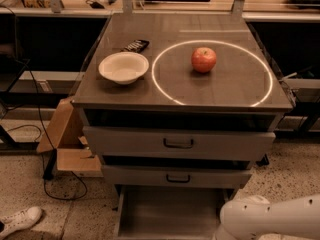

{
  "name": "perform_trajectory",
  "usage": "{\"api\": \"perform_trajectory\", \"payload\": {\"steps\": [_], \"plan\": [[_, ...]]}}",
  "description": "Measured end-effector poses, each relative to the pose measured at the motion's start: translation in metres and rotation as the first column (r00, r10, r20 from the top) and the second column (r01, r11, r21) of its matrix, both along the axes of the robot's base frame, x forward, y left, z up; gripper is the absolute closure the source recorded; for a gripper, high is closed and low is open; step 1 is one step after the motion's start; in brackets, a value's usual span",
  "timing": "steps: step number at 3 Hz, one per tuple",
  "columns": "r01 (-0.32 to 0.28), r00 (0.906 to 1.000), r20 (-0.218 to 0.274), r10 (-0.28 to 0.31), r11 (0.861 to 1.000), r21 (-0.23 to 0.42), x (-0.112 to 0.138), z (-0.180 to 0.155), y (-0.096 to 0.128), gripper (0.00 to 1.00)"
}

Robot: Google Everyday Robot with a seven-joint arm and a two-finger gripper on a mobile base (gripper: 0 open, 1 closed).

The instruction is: Close bottom drawer

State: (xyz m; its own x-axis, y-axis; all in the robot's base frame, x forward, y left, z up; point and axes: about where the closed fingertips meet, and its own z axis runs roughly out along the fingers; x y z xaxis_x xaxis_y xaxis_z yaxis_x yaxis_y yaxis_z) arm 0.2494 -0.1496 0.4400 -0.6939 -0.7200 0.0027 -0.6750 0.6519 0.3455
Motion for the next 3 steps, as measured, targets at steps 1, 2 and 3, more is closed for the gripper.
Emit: {"api": "perform_trajectory", "payload": {"steps": [1, 2, 3], "plan": [[0.055, 0.9926, -0.107, -0.057, 0.998, -0.019, -0.025, -0.051, -0.021, 1.00], [0.103, 0.9714, -0.209, -0.112, 0.993, -0.052, -0.049, -0.094, -0.043, 1.00], [0.101, 0.9706, -0.214, -0.110, 0.994, -0.050, -0.051, -0.095, -0.042, 1.00]]}}
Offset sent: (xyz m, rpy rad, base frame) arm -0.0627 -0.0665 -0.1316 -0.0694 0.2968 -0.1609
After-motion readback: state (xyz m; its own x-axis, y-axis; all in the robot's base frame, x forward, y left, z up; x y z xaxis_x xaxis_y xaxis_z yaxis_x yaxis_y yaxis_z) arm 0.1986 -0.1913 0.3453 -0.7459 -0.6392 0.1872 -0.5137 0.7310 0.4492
